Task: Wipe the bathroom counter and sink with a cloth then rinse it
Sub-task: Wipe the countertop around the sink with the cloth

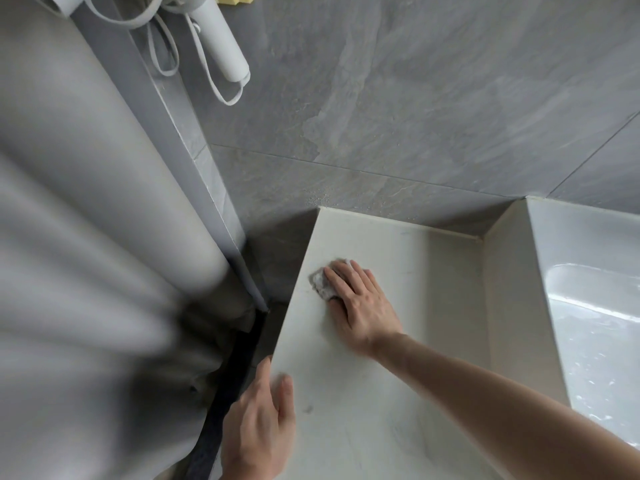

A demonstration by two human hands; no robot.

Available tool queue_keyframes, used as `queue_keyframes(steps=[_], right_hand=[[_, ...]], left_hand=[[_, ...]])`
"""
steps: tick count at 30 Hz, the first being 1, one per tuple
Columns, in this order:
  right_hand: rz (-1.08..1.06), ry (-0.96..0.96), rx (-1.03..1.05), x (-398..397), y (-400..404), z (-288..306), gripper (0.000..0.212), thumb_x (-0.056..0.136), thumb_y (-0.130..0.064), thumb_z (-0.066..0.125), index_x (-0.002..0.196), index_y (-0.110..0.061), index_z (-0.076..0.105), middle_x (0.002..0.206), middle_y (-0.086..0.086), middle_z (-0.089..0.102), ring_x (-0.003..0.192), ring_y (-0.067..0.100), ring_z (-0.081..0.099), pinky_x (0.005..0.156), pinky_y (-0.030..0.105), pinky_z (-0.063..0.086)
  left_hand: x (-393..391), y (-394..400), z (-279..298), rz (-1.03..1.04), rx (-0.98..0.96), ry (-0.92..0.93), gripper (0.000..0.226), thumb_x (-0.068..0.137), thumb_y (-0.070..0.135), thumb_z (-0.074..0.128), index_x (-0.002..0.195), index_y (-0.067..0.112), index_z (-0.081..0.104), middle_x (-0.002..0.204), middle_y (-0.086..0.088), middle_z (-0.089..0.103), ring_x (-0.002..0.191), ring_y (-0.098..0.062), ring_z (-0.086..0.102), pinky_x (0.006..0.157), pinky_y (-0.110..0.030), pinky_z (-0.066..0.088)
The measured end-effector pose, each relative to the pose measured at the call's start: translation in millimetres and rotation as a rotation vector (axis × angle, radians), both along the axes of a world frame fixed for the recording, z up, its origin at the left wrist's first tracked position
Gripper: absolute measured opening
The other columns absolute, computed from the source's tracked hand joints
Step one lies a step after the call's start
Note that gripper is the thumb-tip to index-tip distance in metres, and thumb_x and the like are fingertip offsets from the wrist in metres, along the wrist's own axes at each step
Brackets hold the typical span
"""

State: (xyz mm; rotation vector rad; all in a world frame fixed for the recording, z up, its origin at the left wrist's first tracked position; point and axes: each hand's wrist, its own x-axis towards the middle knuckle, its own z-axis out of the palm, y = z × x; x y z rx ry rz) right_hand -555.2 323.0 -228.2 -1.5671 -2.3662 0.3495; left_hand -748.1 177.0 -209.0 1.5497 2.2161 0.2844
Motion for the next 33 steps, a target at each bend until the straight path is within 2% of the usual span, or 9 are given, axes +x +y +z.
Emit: queue_keyframes(steps=[7, 13, 16, 18, 23, 27, 29, 31, 33], right_hand=[[0.121, -0.078, -0.056, 7, -13, 6, 0.055, 0.105, -0.036, 0.037, 0.158, -0.023, 0.032, 0.164, 0.003, 0.032, 0.154, 0.030, 0.021, 0.126, 0.042, 0.014], [-0.151, -0.134, -0.186, -13, 62, 14, 0.068, 0.096, -0.054, 0.020, 0.159, -0.030, 0.025, 0.169, 0.002, 0.018, 0.155, 0.036, 0.009, 0.123, 0.053, 0.010], [-0.197, -0.152, -0.215, -24, 64, 15, 0.061, 0.100, -0.051, 0.025, 0.159, -0.036, 0.022, 0.169, -0.001, 0.015, 0.154, 0.040, 0.003, 0.121, 0.059, 0.005], [-0.126, -0.124, -0.171, -25, 44, 16, 0.058, 0.102, -0.046, 0.029, 0.159, -0.036, 0.024, 0.169, -0.003, 0.019, 0.156, 0.036, 0.005, 0.122, 0.057, 0.005], [0.136, 0.010, -0.133, -12, -30, 12, 0.054, 0.102, -0.034, 0.042, 0.156, -0.032, 0.037, 0.166, -0.004, 0.031, 0.156, 0.028, 0.019, 0.126, 0.041, 0.008], [0.243, -0.037, -0.158, 5, -63, 9, 0.064, 0.098, -0.022, 0.050, 0.158, -0.035, 0.032, 0.168, -0.009, 0.024, 0.158, 0.018, 0.014, 0.128, 0.036, 0.007], [0.166, -0.072, -0.156, 24, -53, 8, 0.060, 0.101, -0.027, 0.047, 0.158, -0.033, 0.032, 0.168, -0.006, 0.025, 0.157, 0.022, 0.016, 0.128, 0.037, 0.010], [-0.016, -0.076, -0.175, 48, -34, 9, 0.055, 0.104, -0.037, 0.034, 0.158, -0.029, 0.033, 0.167, 0.000, 0.028, 0.155, 0.031, 0.021, 0.126, 0.046, 0.017], [-0.238, -0.093, -0.190, 80, -10, 7, 0.056, 0.104, -0.036, 0.033, 0.159, -0.026, 0.031, 0.168, 0.004, 0.025, 0.155, 0.035, 0.019, 0.124, 0.052, 0.019]], left_hand=[[-3, 0, -2, -0.033, 0.001, 0.006, 0.066, 0.094, 0.060, 0.024, 0.151, 0.030, 0.038, 0.135, 0.003, 0.065, 0.116, -0.027, 0.064, 0.091, -0.038, 0.050], [-2, 0, -6, -0.004, 0.004, 0.001, 0.082, 0.086, 0.069, 0.004, 0.149, 0.030, 0.039, 0.131, 0.002, 0.068, 0.113, -0.027, 0.065, 0.090, -0.037, 0.049], [-1, 0, -5, 0.000, 0.011, 0.007, 0.085, 0.084, 0.068, 0.003, 0.147, 0.028, 0.043, 0.132, 0.000, 0.067, 0.112, -0.028, 0.066, 0.091, -0.037, 0.049], [0, 0, -1, -0.015, 0.019, 0.009, 0.083, 0.086, 0.066, 0.005, 0.147, 0.025, 0.044, 0.134, -0.001, 0.066, 0.113, -0.029, 0.066, 0.092, -0.037, 0.050], [-1, -1, 4, -0.046, 0.024, 0.030, 0.063, 0.097, 0.056, 0.020, 0.146, 0.025, 0.044, 0.128, -0.005, 0.069, 0.109, -0.034, 0.067, 0.086, -0.039, 0.051], [-1, -1, 1, -0.044, 0.032, 0.022, 0.059, 0.098, 0.055, 0.025, 0.143, 0.024, 0.047, 0.118, -0.010, 0.073, 0.102, -0.036, 0.068, 0.081, -0.040, 0.052], [-2, -2, -1, -0.051, 0.031, 0.024, 0.059, 0.097, 0.057, 0.022, 0.142, 0.027, 0.045, 0.114, -0.010, 0.074, 0.100, -0.037, 0.069, 0.079, -0.042, 0.052], [-3, -2, -3, -0.051, 0.038, 0.021, 0.061, 0.096, 0.057, 0.021, 0.143, 0.026, 0.046, 0.113, -0.010, 0.074, 0.100, -0.037, 0.069, 0.079, -0.042, 0.053], [-3, -2, -5, -0.041, 0.037, 0.011, 0.061, 0.098, 0.055, 0.026, 0.145, 0.023, 0.047, 0.119, -0.010, 0.072, 0.104, -0.037, 0.068, 0.083, -0.043, 0.052]])
